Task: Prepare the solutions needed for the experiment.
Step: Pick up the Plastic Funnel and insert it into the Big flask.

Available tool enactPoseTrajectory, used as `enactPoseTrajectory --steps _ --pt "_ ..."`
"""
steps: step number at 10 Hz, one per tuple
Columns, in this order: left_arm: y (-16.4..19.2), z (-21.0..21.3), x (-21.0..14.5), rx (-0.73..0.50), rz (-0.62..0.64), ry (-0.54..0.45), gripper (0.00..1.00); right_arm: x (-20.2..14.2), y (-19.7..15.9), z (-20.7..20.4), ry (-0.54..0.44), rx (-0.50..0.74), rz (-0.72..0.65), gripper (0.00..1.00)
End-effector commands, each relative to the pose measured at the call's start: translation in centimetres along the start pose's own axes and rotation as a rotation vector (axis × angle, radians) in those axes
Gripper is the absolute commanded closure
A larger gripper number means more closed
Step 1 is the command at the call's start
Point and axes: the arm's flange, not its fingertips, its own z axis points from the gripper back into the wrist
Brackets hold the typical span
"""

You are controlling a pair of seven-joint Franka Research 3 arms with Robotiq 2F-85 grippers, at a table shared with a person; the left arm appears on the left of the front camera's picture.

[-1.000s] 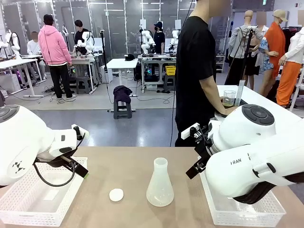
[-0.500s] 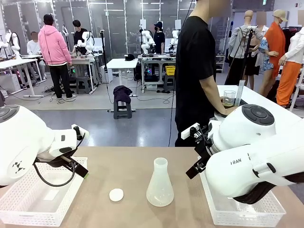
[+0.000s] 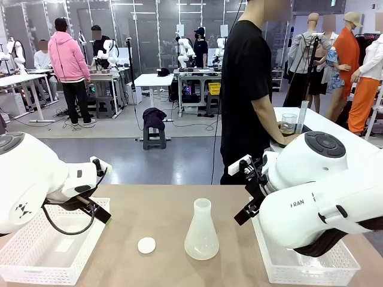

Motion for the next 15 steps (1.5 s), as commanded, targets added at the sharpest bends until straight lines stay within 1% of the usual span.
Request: enactPoseTrajectory --steps 1,2,4,5,6,8,9,10,11,12,13,14,15 --pt "-0.3 0.7 -0.5 -0.064 0.0 -0.002 0.0 -0.5 0.5 0.6 -0.025 0.068 -0.025 0.0" --pt "-0.6 1.9 -0.7 -0.185 0.021 -0.04 0.0 -0.9 0.7 1.8 -0.074 0.169 -0.083 0.0" --pt "0.4 4.3 -0.9 -0.425 0.133 -0.151 0.0 -1.6 0.0 4.4 -0.181 0.313 -0.174 0.0" --pt "0.9 5.0 -1.0 -0.509 0.147 -0.17 0.0 -1.9 -0.4 5.2 -0.215 0.359 -0.229 0.0" --pt "1.3 5.3 -0.9 -0.605 0.164 -0.183 0.0 -2.3 -0.9 6.1 -0.227 0.421 -0.27 0.0" --pt "1.7 5.2 -0.7 -0.815 0.231 -0.218 0.0 -2.9 -1.5 7.0 -0.268 0.594 -0.353 0.0" --pt "2.1 5.0 -0.7 -0.918 0.278 -0.22 0.0 -2.9 -1.8 7.0 -0.282 0.717 -0.435 0.0" --pt "2.5 4.7 -0.7 -0.987 0.33 -0.194 0.0 -2.8 -2.3 7.0 -0.31 0.817 -0.54 0.0" --pt "2.9 4.6 -0.6 -1.027 0.361 -0.181 0.0 -2.9 -3.0 7.1 -0.319 0.941 -0.663 0.0" --pt "3.4 4.7 -0.7 -1.09 0.358 -0.183 0.0 -3.1 -3.8 7.2 -0.333 1.023 -0.756 0.0" --pt "3.8 5.0 -0.9 -1.158 0.302 -0.184 0.0 -3.5 -4.4 7.3 -0.299 1.073 -0.816 0.0" --pt "4.1 4.7 -0.7 -1.18 0.259 -0.192 0.0 -3.8 -5.1 7.4 -0.319 1.103 -0.893 0.0" --pt "4.5 4.5 -0.9 -1.217 0.253 -0.248 0.0 -4.3 -5.6 7.4 -0.325 1.124 -0.952 0.0"
